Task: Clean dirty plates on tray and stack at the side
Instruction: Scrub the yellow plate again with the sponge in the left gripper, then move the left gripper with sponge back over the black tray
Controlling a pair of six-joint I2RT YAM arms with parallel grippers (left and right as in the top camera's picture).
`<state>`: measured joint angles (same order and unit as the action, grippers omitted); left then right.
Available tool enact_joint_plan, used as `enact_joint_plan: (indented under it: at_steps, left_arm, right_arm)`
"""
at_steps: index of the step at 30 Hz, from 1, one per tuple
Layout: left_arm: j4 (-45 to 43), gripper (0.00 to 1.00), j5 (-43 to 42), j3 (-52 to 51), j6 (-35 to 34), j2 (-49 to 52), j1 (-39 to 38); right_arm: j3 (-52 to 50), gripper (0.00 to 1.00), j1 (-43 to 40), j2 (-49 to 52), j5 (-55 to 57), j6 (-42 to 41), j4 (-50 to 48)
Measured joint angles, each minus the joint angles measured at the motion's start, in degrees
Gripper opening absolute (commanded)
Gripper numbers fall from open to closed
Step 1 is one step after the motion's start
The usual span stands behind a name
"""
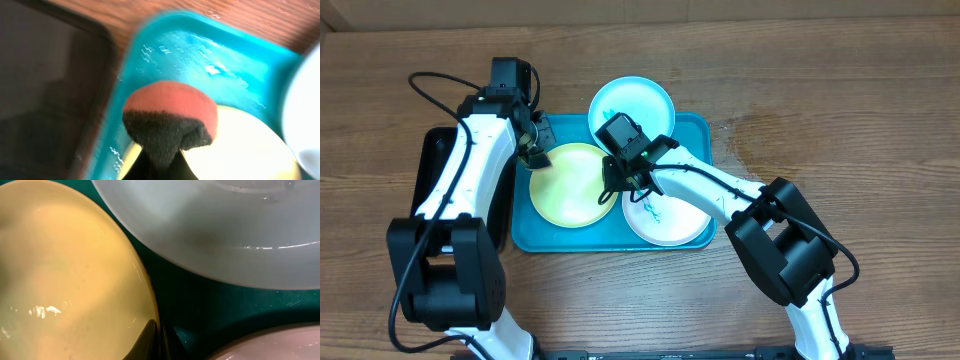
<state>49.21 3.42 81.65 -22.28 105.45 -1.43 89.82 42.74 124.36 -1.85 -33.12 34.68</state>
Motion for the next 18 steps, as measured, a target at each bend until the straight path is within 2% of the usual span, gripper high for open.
enact_joint_plan:
  at_steps: [4, 12, 15, 18]
  left_arm:
    - [1.1, 0.04, -4.7, -2.6, 0.0, -0.3, -0.6]
    - [-6.1, 0.04, -7.5, -16.5, 0.0, -0.3, -2.3]
    - [-7.9, 0.04, -5.5, -17.4, 0.0, -0.3, -2.4]
    - [-8.9, 0.04, 2.1, -17.5, 0.0, -0.3, -2.6]
  right_arm:
    - [0.0, 0.04, 0.0, 0.0, 0.2, 0.1, -0.1]
    - [0.0, 0.04, 0.0, 0.0, 0.4, 0.2, -0.1]
    - [0.0, 0.04, 0.0, 0.0, 0.4, 0.1, -0.2]
    - [0.0, 0.04, 0.0, 0.0, 0.4, 0.2, -0.2]
